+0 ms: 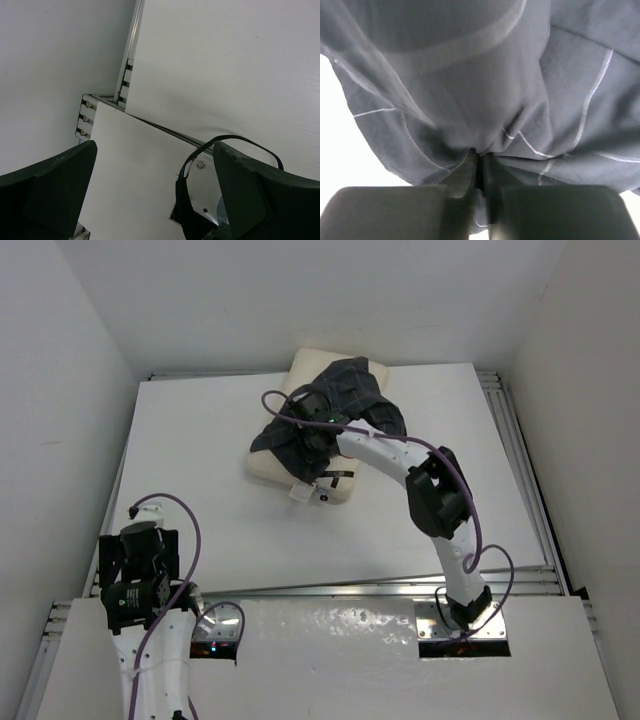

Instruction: Put the pillow into the pillowcase

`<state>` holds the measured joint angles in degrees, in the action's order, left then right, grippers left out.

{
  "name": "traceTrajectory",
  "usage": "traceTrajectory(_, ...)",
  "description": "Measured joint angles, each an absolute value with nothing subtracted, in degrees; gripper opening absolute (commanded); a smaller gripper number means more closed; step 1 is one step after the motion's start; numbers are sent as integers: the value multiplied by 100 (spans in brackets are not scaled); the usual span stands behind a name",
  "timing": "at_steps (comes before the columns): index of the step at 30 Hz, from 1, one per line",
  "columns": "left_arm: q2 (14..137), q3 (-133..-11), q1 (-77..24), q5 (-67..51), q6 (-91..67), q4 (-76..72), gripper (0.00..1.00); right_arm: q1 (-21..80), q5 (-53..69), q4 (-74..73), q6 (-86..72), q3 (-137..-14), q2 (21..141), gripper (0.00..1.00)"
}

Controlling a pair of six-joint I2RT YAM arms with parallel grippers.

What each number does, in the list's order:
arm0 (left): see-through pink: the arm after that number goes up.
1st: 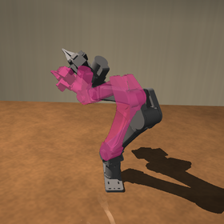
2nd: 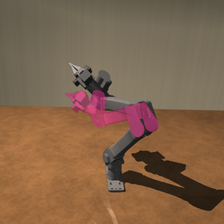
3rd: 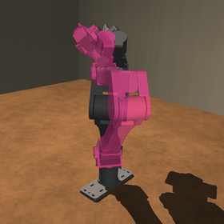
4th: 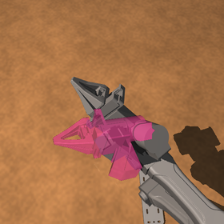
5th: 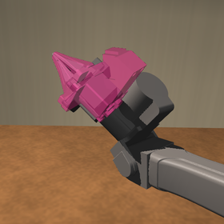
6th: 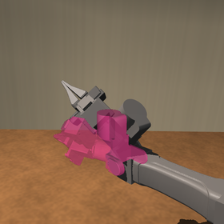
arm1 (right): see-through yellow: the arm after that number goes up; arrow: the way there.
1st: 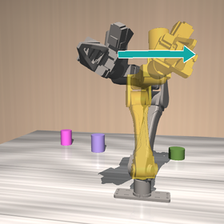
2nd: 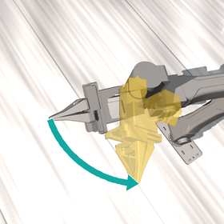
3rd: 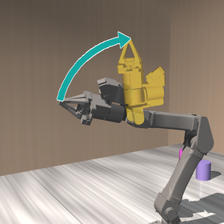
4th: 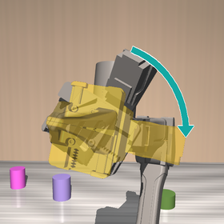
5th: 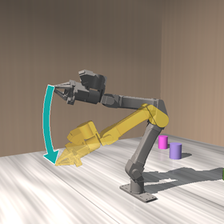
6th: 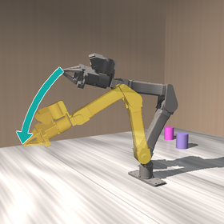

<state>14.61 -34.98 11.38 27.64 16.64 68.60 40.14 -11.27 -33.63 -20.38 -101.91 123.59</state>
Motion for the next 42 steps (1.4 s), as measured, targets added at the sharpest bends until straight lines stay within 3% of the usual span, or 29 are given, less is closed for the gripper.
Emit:
traceTrajectory(7,1387,-3498,1138,2755,1693,6858,100,4136,-1669,-3232,-2043,-9804,11491,0)
traceTrajectory(17,1577,-3514,1140,2611,1940,6757,100,3813,-3924,-2228,-829,-9216,6685,0)
traceTrajectory(22,1933,-3787,1142,2401,2029,6663,100,3771,-4501,-2178,-250,-9223,5358,0)
traceTrajectory(27,2139,-4174,1144,2255,2032,6477,100,3769,-3988,-2783,-110,-9686,5874,0)
traceTrajectory(36,2152,-4193,1166,2187,2038,6453,100,3774,-2956,-3496,-301,-11896,8746,0)
traceTrajectory(37,2150,-4193,1166,2187,2051,6453,100,3774,-2759,-3507,-419,-11893,8884,3)
traceTrajectory(38,2145,-4193,1168,2189,2056,6453,100,3774,-2456,-3529,-565,-11861,9002,36)
traceTrajectory(40,2137,-4193,1168,2193,2071,6453,100,3804,-1627,-3603,-862,-11775,9174,73)
traceTrajectory(41,2130,-4193,1168,2198,2075,6453,100,3872,-1170,-3745,-884,-11775,9288,99)
traceTrajectory(42,2126,-4193,1168,2202,2078,6453,100,3999,-836,-3900,-878,-11784,9421,99)
